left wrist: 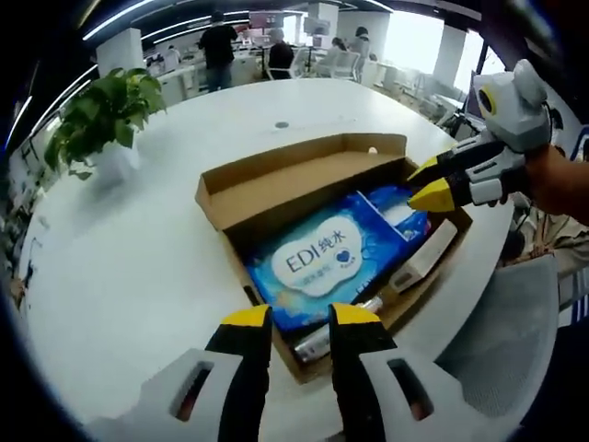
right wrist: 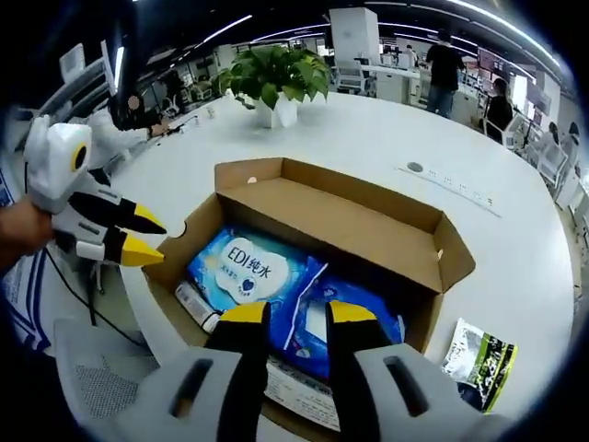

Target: Operate the shoe box by opening the lid, removing the specified soft item, and placing it in the target area until the item is outside and the box remains undamaged.

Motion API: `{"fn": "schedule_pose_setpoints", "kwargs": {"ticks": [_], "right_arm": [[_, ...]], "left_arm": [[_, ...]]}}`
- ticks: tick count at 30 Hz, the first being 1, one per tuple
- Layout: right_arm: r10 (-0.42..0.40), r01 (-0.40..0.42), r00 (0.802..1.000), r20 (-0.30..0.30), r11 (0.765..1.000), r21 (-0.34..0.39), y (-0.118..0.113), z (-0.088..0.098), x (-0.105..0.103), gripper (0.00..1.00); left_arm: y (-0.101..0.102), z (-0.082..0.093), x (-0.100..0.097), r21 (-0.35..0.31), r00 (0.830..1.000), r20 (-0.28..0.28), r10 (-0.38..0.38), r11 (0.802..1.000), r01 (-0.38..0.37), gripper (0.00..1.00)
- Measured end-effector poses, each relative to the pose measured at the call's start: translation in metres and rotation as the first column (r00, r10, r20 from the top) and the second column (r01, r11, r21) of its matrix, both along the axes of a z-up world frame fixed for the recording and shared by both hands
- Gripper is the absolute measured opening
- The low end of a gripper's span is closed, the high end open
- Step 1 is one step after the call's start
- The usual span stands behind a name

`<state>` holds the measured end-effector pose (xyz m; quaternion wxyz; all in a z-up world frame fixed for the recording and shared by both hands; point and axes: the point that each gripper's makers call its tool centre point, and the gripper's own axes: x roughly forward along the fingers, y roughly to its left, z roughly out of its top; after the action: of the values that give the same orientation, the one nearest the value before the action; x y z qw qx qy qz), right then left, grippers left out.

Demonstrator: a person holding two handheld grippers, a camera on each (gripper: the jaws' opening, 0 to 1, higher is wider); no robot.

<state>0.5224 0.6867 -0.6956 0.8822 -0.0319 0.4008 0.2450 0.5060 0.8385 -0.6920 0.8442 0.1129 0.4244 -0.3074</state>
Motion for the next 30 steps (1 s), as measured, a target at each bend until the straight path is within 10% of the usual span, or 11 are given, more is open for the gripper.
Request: {"fn": "schedule_pose_setpoints", "kwargs": {"ticks": [30], "right_arm": [[0.040,-0.040,0.993,-0.111,0.999,0.001,0.022,-0.064,0.021,0.05]], "left_arm": [[-0.005,-0.007,0.000,0.000,0.999,-0.010,-0.046,0.999,0.046,0.23]]}}
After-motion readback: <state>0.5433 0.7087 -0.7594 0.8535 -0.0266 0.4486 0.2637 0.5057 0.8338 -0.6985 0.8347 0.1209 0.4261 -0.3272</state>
